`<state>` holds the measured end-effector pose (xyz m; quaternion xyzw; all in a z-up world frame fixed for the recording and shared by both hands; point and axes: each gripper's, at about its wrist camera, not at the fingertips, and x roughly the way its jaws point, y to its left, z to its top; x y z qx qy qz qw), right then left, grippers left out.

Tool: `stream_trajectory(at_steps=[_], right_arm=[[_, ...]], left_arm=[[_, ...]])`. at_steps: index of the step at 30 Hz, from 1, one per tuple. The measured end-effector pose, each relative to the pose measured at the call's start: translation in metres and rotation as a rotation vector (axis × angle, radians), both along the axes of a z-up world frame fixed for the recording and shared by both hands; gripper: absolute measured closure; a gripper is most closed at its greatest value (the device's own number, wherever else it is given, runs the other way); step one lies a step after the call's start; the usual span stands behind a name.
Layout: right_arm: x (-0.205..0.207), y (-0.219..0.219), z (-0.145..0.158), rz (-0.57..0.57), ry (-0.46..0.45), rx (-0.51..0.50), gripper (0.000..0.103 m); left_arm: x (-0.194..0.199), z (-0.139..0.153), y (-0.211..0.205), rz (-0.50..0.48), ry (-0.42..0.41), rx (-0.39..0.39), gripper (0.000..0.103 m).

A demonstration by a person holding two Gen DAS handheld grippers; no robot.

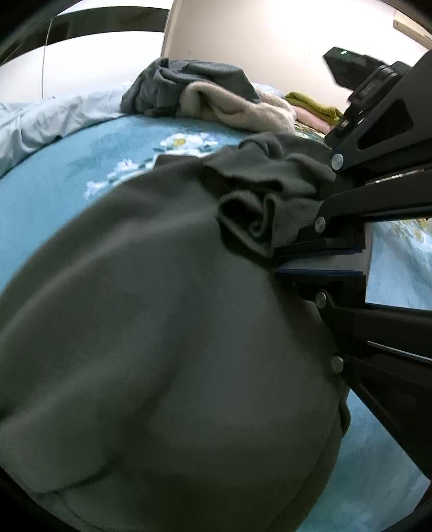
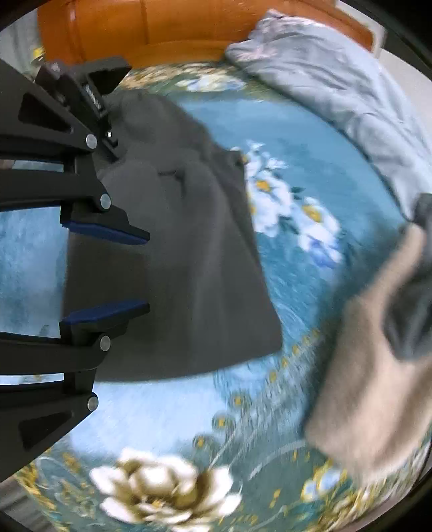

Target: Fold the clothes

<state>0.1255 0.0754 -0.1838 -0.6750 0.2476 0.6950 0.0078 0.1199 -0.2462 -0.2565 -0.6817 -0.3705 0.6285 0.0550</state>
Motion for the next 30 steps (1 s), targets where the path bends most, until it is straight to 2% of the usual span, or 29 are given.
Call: stream_trajectory(at_steps=[4, 7, 10, 12, 14, 18, 20, 23, 25, 27, 30], right_arm=[[-0.006, -0.013, -0.021, 0.015, -0.047, 0.028, 0.064], [-0.011, -0.034, 0.001, 0.066, 0.041, 0.006, 0.064], [-0.014, -0.067, 0.019, 0.187, 0.089, -0.031, 0.063], [-0.012, -0.083, 0.022, 0.25, 0.103, -0.016, 0.063], [-0.008, -0.078, 0.022, 0.242, 0.092, -0.002, 0.063], [0.004, -0.051, 0.02, 0.169, 0.053, 0.024, 0.063], [0.01, -0.038, 0.019, 0.133, 0.034, 0.037, 0.063], [0.019, -0.018, 0.017, 0.079, 0.005, 0.057, 0.063], [0.023, -0.009, 0.017, 0.05, -0.002, 0.057, 0.063], [0.026, -0.002, 0.017, 0.025, -0.004, 0.053, 0.063], [0.031, 0.009, 0.018, -0.014, -0.007, 0.046, 0.063]], left_arm=[[0.006, 0.008, -0.004, -0.001, 0.013, 0.032, 0.097], [0.011, 0.026, -0.008, 0.019, 0.057, 0.07, 0.095], [0.012, 0.04, -0.001, 0.034, 0.098, 0.151, 0.083], [0.009, 0.038, 0.01, 0.035, 0.092, 0.194, 0.061], [0.005, 0.032, 0.018, 0.043, 0.07, 0.209, 0.056], [-0.002, 0.019, 0.036, 0.06, 0.024, 0.238, 0.056], [-0.005, 0.013, 0.044, 0.07, 0.003, 0.251, 0.057], [-0.006, 0.004, 0.037, 0.141, -0.004, 0.246, 0.06], [-0.008, 0.002, 0.036, 0.16, -0.006, 0.233, 0.072], [-0.009, 0.002, 0.036, 0.15, -0.003, 0.204, 0.094], [-0.009, 0.008, 0.04, 0.12, 0.016, 0.164, 0.098]])
